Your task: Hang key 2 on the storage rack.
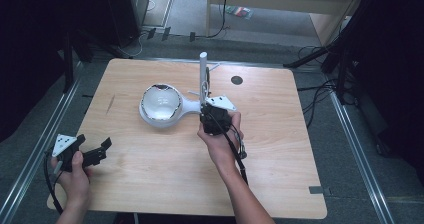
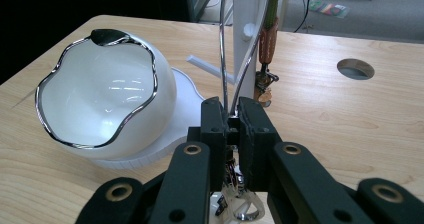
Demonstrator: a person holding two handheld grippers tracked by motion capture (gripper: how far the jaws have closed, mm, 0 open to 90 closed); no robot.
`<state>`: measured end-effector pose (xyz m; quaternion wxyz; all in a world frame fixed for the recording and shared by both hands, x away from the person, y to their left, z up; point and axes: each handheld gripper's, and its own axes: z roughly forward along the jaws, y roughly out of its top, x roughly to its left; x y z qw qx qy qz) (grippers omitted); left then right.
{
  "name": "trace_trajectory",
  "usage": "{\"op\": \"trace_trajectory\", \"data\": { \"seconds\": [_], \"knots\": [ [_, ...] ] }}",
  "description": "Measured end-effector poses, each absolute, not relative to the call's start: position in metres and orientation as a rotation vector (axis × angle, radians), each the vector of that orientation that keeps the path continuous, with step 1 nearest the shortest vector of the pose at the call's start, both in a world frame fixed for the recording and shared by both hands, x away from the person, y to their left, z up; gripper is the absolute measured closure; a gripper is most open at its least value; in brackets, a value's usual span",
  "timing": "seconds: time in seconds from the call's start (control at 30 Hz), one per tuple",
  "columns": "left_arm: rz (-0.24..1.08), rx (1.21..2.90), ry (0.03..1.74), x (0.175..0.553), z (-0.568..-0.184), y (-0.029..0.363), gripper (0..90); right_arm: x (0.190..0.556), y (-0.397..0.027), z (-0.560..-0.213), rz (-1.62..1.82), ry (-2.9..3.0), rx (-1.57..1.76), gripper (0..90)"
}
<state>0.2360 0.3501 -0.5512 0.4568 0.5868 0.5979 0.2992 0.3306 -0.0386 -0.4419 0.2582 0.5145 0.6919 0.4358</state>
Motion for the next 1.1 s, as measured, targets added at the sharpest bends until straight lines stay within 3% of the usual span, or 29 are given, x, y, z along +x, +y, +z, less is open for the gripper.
{"op": "trace_trajectory", "data": {
  "seconds": [1.1],
  "knots": [
    [0.736, 1.445, 1.475, 0.236, -0.551, 0.350, 0.1, 0.359, -0.028, -0.472, 1.116, 1.931, 1.465, 83.5]
  ]
}}
